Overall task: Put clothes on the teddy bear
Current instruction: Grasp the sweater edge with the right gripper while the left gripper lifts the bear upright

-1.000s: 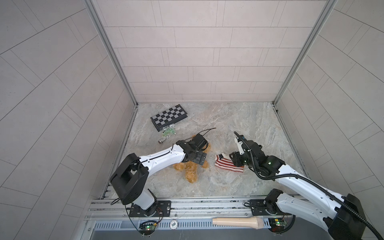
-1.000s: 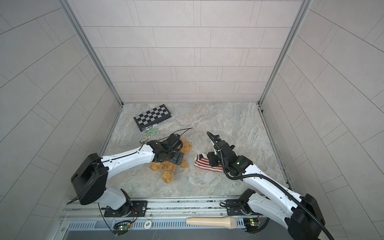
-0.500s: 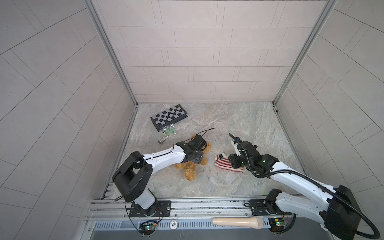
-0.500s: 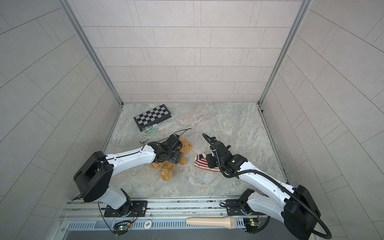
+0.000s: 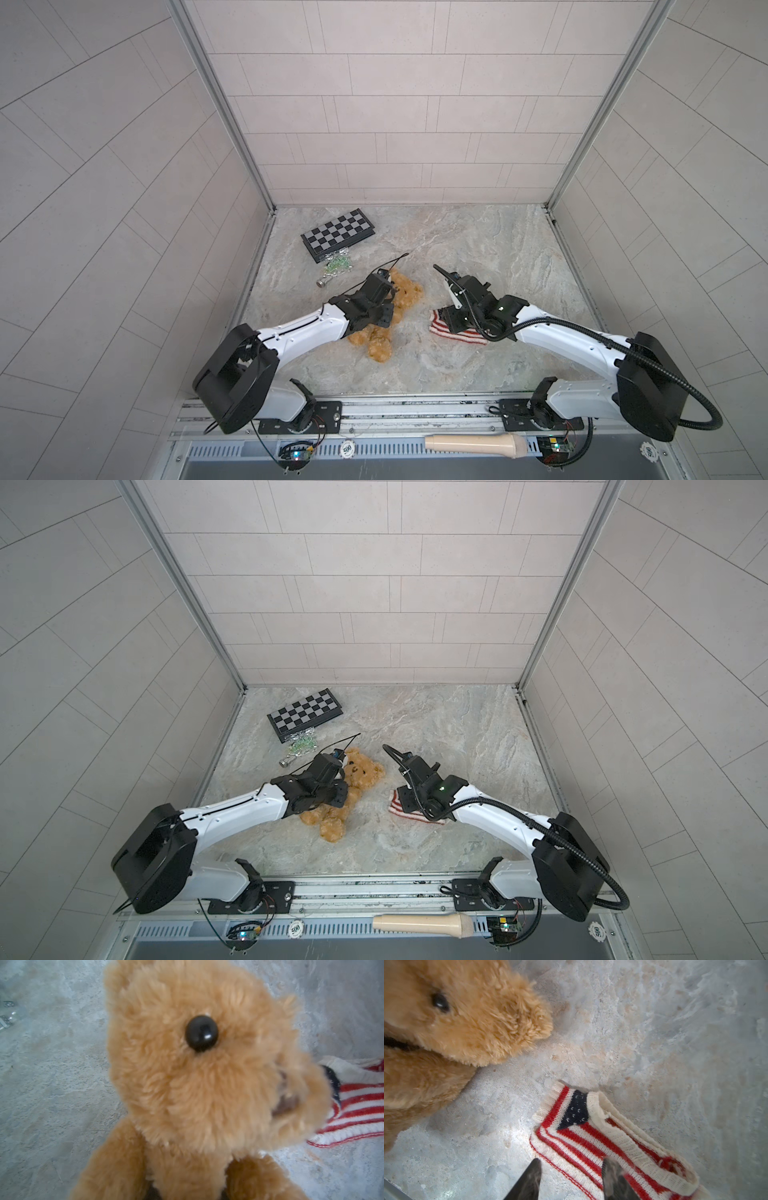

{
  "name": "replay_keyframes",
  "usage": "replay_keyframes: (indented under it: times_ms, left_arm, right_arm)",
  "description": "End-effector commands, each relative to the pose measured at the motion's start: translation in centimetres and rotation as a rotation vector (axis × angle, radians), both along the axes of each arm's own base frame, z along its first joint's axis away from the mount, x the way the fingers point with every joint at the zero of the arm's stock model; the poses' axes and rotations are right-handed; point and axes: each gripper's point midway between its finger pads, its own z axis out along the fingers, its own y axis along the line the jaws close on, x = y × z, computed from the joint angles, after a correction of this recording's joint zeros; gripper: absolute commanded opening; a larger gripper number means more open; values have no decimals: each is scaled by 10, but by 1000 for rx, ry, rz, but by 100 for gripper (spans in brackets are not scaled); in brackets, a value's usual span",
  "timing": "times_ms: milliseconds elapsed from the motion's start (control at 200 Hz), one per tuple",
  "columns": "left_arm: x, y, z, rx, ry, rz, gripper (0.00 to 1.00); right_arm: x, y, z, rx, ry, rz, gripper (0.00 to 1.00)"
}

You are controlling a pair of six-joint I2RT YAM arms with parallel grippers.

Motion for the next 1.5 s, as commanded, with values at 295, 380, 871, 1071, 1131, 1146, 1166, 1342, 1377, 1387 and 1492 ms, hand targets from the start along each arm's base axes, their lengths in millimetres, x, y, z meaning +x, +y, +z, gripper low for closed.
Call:
replay_keyframes:
  times_ms: [295,380,871,1071,1131,1146,1166,1342,1377,1387,1492]
  left_arm:
    - [3,13,50,-186,-98,43,8]
    - [4,16,57,-211,-111,49,8]
    - [7,34,83,-226,-174,98,8]
    - [5,37,90,-226,-183,102,8]
    - [3,39,91,-223,-188,104,8]
    - [3,39,90,-220,-186,106,8]
    - [2,40,91,-221,-189,108,8]
    - [-3,44,93,-217,-188,107,10]
    - [-4,44,94,-223,-189,107,10]
    - [-5,44,94,-223,-189,106,10]
    - [-7,44,99,-238,-195,110,11]
  right_arm:
    - [-12,23,-32,-67,130,79,48]
    - [-12,25,-38,-73,140,79,47]
    - [-7,42,-60,-87,174,106,23]
    - [3,58,-57,-42,156,81,5]
    - [8,65,-54,-17,145,67,2]
    - [10,67,-53,-8,142,64,2]
    - [12,69,-52,2,136,60,2]
    - [35,91,-45,44,104,48,2]
    - [40,95,-45,51,104,46,2]
    - [42,96,-44,55,103,45,2]
    - [54,102,-38,81,96,36,5]
